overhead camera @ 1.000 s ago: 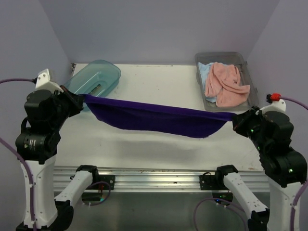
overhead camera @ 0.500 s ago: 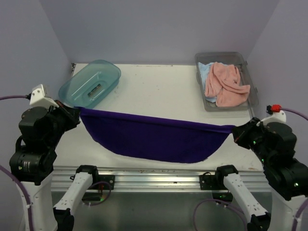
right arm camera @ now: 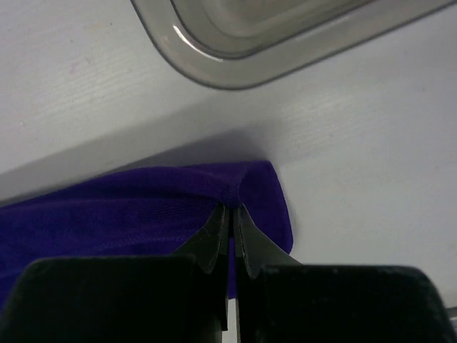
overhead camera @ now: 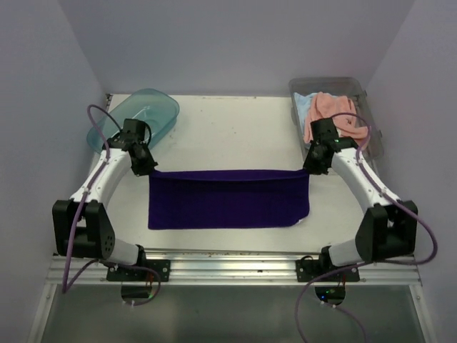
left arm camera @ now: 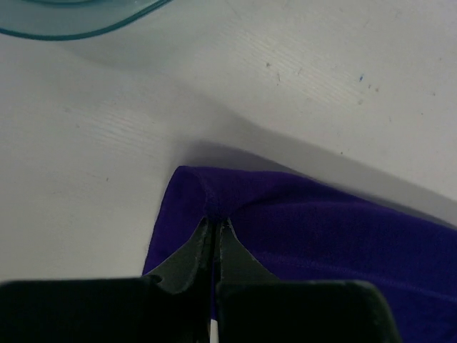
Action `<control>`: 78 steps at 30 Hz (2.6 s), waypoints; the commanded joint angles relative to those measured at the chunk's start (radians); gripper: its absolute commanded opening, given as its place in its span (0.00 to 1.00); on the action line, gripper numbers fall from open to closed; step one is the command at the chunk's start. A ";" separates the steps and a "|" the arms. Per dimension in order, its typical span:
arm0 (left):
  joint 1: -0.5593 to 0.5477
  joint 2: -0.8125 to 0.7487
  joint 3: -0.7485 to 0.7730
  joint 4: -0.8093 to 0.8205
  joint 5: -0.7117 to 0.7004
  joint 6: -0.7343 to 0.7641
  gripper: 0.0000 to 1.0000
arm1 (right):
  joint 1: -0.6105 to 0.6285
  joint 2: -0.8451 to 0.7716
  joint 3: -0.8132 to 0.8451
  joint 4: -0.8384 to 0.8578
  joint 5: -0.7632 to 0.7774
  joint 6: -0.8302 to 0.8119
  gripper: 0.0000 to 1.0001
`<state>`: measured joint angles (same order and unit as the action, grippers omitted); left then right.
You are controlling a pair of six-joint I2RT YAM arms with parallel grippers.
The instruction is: Roll the towels
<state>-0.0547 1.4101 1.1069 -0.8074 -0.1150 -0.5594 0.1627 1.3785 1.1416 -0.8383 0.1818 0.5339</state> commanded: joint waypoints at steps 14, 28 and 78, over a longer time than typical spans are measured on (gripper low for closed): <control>0.006 0.173 0.160 0.117 -0.078 0.007 0.00 | -0.003 0.171 0.159 0.165 0.056 -0.029 0.00; 0.009 0.089 0.203 0.106 -0.032 0.035 0.00 | -0.003 0.062 0.227 0.105 0.030 -0.032 0.00; 0.010 0.105 0.076 0.194 -0.084 0.035 0.00 | -0.003 0.146 0.053 0.254 0.096 -0.034 0.00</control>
<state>-0.0525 1.4921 1.0767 -0.7151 -0.1501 -0.5163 0.1627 1.5074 1.0832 -0.6926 0.2241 0.5182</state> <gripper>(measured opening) 0.012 0.015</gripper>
